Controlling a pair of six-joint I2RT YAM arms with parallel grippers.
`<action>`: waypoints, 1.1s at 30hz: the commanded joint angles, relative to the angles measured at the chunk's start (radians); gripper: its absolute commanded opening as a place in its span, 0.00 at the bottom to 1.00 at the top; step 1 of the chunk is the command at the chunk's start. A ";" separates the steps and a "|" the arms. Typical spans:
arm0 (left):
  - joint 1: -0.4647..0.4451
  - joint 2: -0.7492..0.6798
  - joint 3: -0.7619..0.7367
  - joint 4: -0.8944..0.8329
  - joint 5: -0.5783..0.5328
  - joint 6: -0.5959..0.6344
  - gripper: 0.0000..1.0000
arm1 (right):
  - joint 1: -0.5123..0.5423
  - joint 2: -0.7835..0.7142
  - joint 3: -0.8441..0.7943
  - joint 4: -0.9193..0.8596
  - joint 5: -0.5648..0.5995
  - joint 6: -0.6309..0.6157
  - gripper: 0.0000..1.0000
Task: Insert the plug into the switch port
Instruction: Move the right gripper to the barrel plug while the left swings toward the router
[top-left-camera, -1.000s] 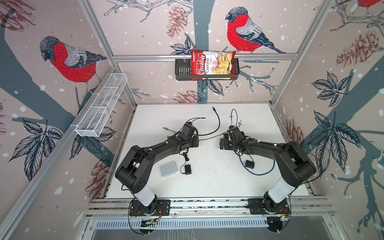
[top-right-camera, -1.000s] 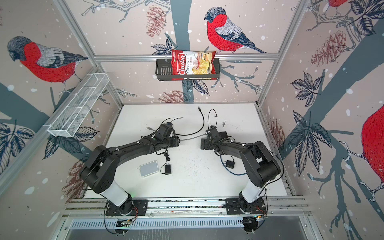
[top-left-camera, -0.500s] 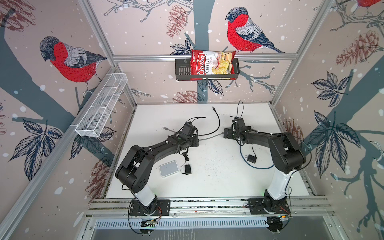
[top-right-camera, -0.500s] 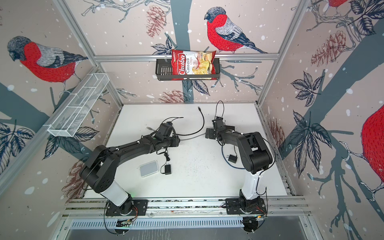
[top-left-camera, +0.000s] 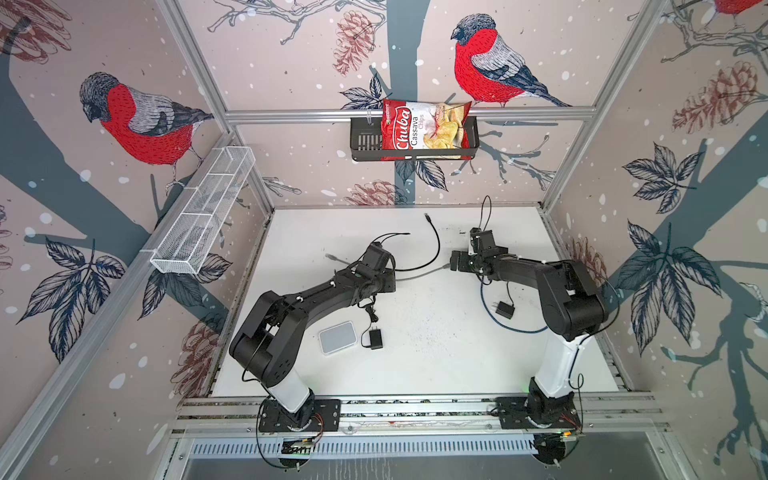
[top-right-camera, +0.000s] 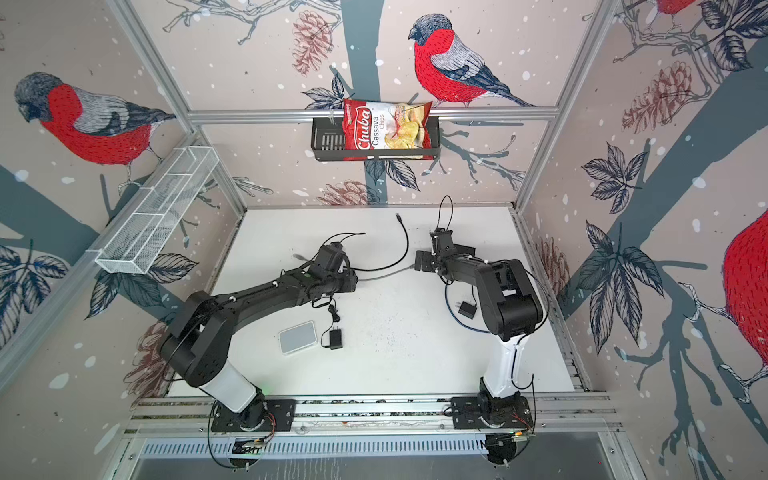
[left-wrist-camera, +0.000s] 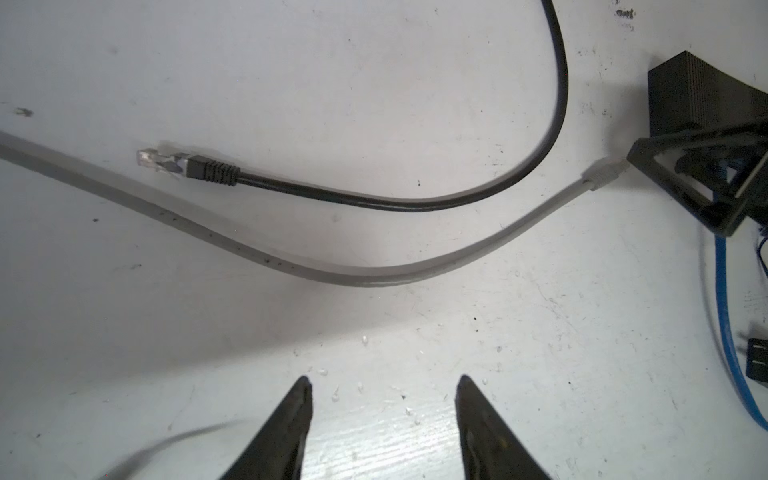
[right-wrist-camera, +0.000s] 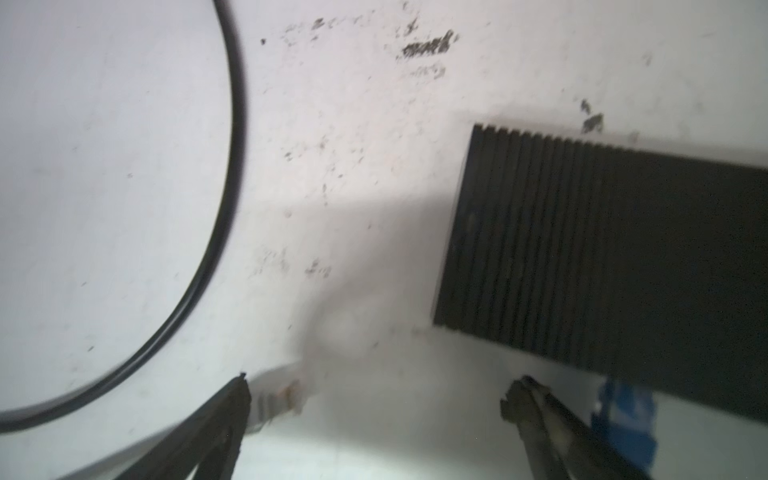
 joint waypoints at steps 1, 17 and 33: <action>0.007 -0.015 -0.006 -0.012 -0.025 0.008 0.59 | 0.015 -0.041 -0.027 0.030 -0.032 -0.003 1.00; 0.017 -0.178 -0.119 -0.120 -0.152 -0.081 0.71 | 0.269 -0.305 -0.191 0.195 0.254 -0.109 1.00; 0.105 -0.308 -0.256 -0.175 -0.246 -0.131 0.93 | 0.437 -0.407 -0.298 0.427 0.356 -0.159 0.99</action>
